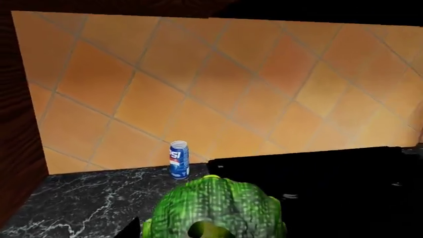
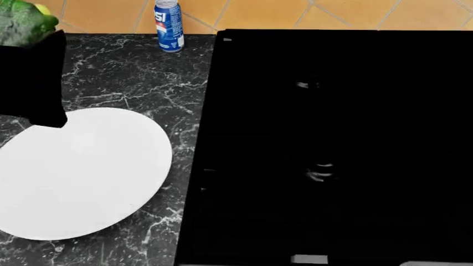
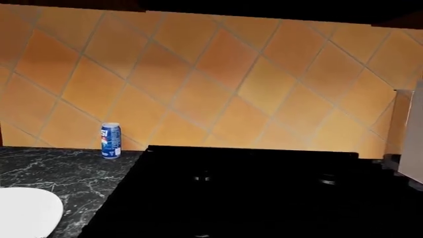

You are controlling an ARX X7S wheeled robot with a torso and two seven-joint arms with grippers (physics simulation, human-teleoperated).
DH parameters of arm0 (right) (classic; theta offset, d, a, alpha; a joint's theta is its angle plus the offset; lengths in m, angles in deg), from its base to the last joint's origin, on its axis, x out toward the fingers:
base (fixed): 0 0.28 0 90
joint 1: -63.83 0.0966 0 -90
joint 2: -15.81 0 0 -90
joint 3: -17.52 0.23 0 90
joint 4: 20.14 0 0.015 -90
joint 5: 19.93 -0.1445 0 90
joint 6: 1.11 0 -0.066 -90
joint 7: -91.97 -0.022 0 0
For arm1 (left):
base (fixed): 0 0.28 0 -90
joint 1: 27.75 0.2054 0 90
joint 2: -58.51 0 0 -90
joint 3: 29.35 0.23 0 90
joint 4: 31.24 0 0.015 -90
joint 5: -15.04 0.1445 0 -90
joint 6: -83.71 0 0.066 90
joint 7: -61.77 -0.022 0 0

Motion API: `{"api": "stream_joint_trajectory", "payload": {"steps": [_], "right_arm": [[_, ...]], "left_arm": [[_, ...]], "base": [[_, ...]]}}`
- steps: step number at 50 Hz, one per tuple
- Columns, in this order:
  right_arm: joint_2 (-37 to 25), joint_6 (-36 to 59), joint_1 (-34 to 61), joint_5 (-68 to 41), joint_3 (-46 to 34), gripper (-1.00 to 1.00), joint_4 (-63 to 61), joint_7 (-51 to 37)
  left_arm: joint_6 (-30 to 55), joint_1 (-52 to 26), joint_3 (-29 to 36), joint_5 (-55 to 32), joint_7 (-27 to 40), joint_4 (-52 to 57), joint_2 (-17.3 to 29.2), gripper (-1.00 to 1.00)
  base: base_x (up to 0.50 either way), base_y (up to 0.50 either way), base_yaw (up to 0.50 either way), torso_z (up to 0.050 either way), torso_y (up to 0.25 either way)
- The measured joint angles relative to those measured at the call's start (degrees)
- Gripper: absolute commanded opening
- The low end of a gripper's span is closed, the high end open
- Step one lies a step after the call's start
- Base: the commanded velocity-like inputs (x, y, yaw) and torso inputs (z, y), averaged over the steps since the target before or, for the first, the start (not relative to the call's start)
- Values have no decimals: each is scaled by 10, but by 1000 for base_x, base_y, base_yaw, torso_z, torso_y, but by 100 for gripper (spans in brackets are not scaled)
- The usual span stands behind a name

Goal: Pick the broccoli from the counter and place it in the microwave.

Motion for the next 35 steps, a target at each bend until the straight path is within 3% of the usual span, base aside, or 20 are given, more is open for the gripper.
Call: {"api": "stream_joint_trajectory", "payload": {"steps": [9,35], "right_arm": [[11,-8,12,13,-2,100,3,6],[15,-38,7,16,5,100,8,8]], "left_arm": [[-45,43,-55,-77,53,104,33,-100],[-84,143,-115,-96,66,171,65,-100]], "base": [[0,-33,0,0,0],[0,-500,0,0,0]]}}
